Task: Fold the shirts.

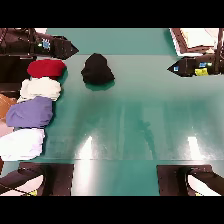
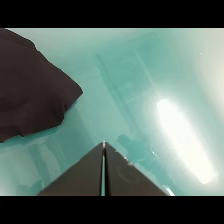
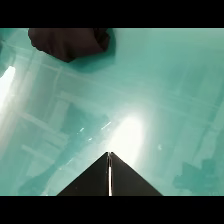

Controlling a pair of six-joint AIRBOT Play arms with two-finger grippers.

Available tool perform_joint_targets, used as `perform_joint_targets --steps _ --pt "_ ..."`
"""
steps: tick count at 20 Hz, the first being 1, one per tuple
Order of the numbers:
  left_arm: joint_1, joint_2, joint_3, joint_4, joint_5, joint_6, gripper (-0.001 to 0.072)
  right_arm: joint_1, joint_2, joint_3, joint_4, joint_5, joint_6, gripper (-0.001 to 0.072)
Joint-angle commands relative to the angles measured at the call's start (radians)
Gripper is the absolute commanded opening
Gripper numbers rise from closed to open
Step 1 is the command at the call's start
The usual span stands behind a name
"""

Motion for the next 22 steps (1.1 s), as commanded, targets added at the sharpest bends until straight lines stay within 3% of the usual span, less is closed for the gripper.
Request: perform_joint_targets --steps 1,13,16,18,22 --pt "0.001 0.000 0.000 0.000 0.000 0.000 0.0025 0.000 0.000 0.000 0.000 0.000 0.000 0.0017" --pt "0.001 0.000 0.000 -0.007 0.005 -0.001 0.0025 0.000 0.000 0.000 0.000 0.000 0.000 0.0017" --pt "0.001 -0.004 0.000 -0.023 0.107 0.011 0.0043 0.000 0.000 0.000 0.002 0.000 0.000 0.0018" --pt "0.001 -0.033 0.000 -0.006 0.166 0.026 0.0532 0.000 0.000 0.000 0.002 -0.010 0.000 0.0018" --pt "0.001 -0.199 0.000 0.016 0.158 0.026 0.0557 0.000 0.000 0.000 0.002 -0.009 0.000 0.0017"
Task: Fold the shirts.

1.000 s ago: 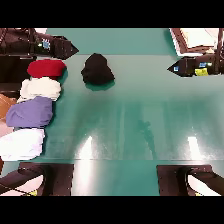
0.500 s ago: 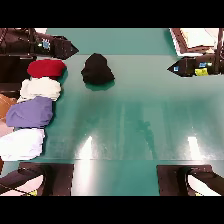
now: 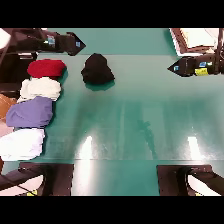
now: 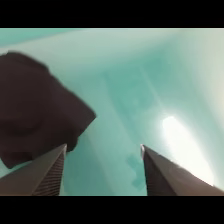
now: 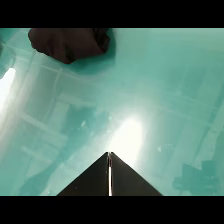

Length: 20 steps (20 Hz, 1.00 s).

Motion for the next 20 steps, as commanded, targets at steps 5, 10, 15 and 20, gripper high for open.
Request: perform_joint_targets --steps 5,10,15,20 --pt "0.001 -0.378 0.000 0.036 0.104 0.014 0.0558 0.000 -0.001 0.000 0.001 -0.003 0.000 0.0017" --pt "0.001 -0.503 0.001 0.027 0.270 0.014 0.0557 0.000 -0.001 0.000 0.001 -0.003 0.000 0.0018" --pt "0.001 -0.500 0.077 0.027 0.238 0.014 0.0020 0.000 0.000 0.001 0.002 -0.026 0.001 0.0017" --pt "0.003 -0.422 0.351 0.055 0.042 0.020 0.0023 0.000 0.000 0.083 0.000 -0.020 0.001 0.0017"
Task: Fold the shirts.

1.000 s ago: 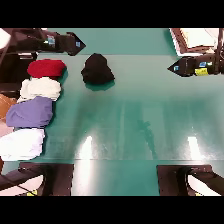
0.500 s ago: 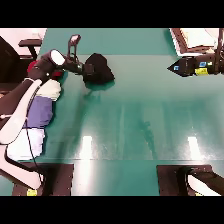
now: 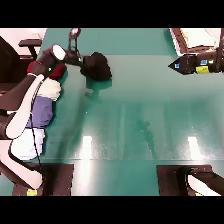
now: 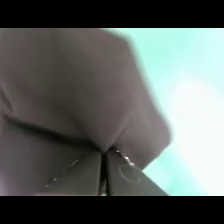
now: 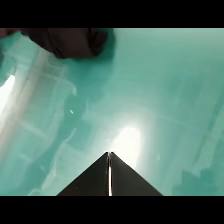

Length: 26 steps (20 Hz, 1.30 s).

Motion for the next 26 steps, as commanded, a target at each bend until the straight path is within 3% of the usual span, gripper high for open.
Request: perform_joint_targets --steps 1,7,11,13,14,15,16,18,21,24,26 --pt "0.001 0.097 0.189 0.014 -0.119 0.013 0.0024 0.000 0.000 0.089 -0.002 0.001 0.000 0.0017" --pt "-0.057 0.452 0.265 0.022 -0.257 0.026 0.0023 0.000 0.000 0.326 -0.005 0.003 0.000 0.0017" --pt "-0.208 0.490 0.195 0.064 -0.429 0.025 0.0023 0.000 0.000 0.432 -0.077 0.034 0.000 0.0017" --pt "-0.288 0.483 0.080 0.064 -0.433 0.025 0.0026 0.000 0.000 0.455 -0.081 0.063 0.000 0.0017" --pt "-0.319 0.476 0.019 0.064 -0.418 0.025 0.0053 0.000 0.000 0.457 -0.080 0.075 0.000 0.0018" --pt "-0.345 0.468 -0.047 0.063 -0.385 0.025 0.0305 0.000 0.000 0.457 -0.080 0.092 0.000 0.0018" --pt "-0.358 0.459 -0.100 0.065 -0.352 0.025 0.0500 0.000 0.000 0.457 -0.080 0.113 0.000 0.0017" --pt "-0.338 0.453 -0.150 0.123 -0.330 0.024 0.0517 0.000 0.000 0.456 -0.081 0.146 0.000 0.0017" --pt "-0.193 0.449 -0.155 0.222 -0.299 -0.045 0.0517 0.000 0.000 0.456 -0.080 0.171 0.000 0.0017" --pt "-0.006 0.448 -0.266 0.216 -0.245 -0.117 0.0517 0.000 -0.003 0.456 -0.080 0.187 0.000 0.0018" --pt "0.079 0.437 -0.394 0.166 -0.204 -0.115 0.0517 0.000 -0.013 0.456 -0.080 0.189 0.000 0.0017"
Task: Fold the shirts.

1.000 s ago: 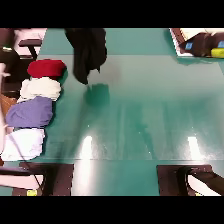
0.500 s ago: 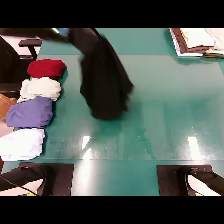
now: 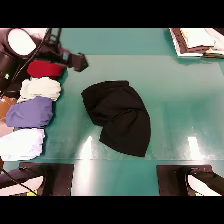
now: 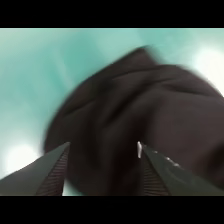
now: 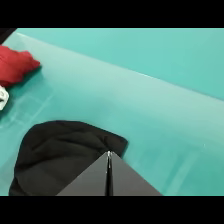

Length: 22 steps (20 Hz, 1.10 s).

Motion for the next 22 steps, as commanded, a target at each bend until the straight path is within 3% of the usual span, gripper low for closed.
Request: perform_joint_targets --steps 1,8,14,15,17,18,22 --pt "0.150 -0.029 -0.182 -0.058 0.066 -0.035 0.0517 0.000 -0.017 0.001 0.001 0.022 0.000 0.0017" --pt "0.170 -0.289 -0.256 -0.293 0.136 0.051 0.0517 0.000 -0.112 0.001 0.008 0.127 0.001 0.0017" --pt "0.150 -0.346 -0.254 -0.329 0.169 0.080 0.0515 0.000 -0.170 0.001 0.008 0.146 0.001 0.0017" --pt "0.143 -0.346 -0.254 -0.331 0.174 0.080 0.0458 0.000 -0.177 0.000 0.008 0.151 0.001 0.0017" --pt "0.135 -0.345 -0.254 -0.329 0.186 0.082 0.0106 0.000 -0.167 -0.048 0.008 0.155 0.001 0.0017" --pt "0.135 -0.345 -0.248 -0.330 0.185 0.079 0.0024 0.000 -0.148 -0.100 -0.002 0.155 0.001 0.0018" --pt "0.164 -0.287 -0.139 -0.305 0.127 0.081 0.0024 -0.013 -0.011 -0.428 -0.084 0.148 0.016 0.0017"
